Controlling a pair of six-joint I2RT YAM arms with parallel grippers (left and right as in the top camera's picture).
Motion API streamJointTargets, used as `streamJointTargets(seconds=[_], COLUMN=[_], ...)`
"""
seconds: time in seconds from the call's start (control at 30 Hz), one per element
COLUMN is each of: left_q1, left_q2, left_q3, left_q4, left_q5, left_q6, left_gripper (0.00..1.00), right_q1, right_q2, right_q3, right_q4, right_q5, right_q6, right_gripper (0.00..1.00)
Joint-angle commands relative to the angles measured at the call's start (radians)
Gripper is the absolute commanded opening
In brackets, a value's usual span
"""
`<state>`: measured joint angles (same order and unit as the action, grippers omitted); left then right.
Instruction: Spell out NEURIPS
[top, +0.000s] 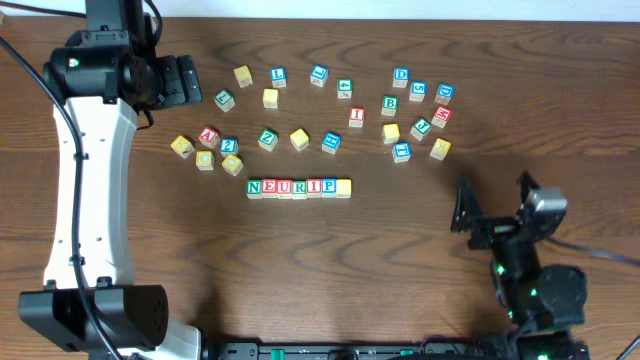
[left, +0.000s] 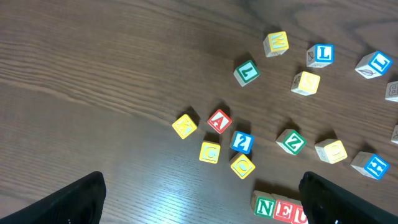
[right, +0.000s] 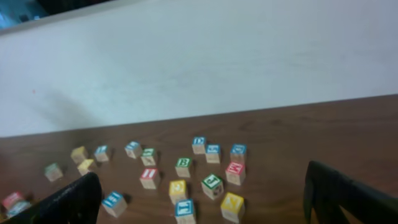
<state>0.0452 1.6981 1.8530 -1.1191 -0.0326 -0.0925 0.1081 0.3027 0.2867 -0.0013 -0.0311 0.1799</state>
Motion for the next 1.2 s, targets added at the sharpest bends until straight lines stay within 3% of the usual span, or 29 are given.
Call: streamJointTargets(seconds=[0.0, 0.33, 0.5, 1.17], left_q1=[0.004, 0.004, 0.004, 0.004], left_q2=[-0.003, -0.003, -0.003, -0.003], left_q3=[0.016, 0.016, 0.016, 0.016], left_q4=[-0.002, -0.002, -0.002, -0.002], left_q5=[-0.005, -0.005, -0.005, -0.005], left_q6=[0.006, 0.006, 0.006, 0.006], left_gripper=[0.98, 0.98, 0.98, 0.98], right_q1=[-0.024, -0.035, -0.035, -0.035], right_q2=[-0.097, -0.285, -0.297, -0.296], right_q3=[-0.09, -0.279, -0.281, -0.281], right_q4=[0.013, 0.013, -0.074, -0.071], right_q5=[-0.021, -0.021, -0.013, -0.013], right_q6=[-0.018, -0.066, -0.066, -0.065], right_gripper=[0.99, 0.99, 0.99, 0.99])
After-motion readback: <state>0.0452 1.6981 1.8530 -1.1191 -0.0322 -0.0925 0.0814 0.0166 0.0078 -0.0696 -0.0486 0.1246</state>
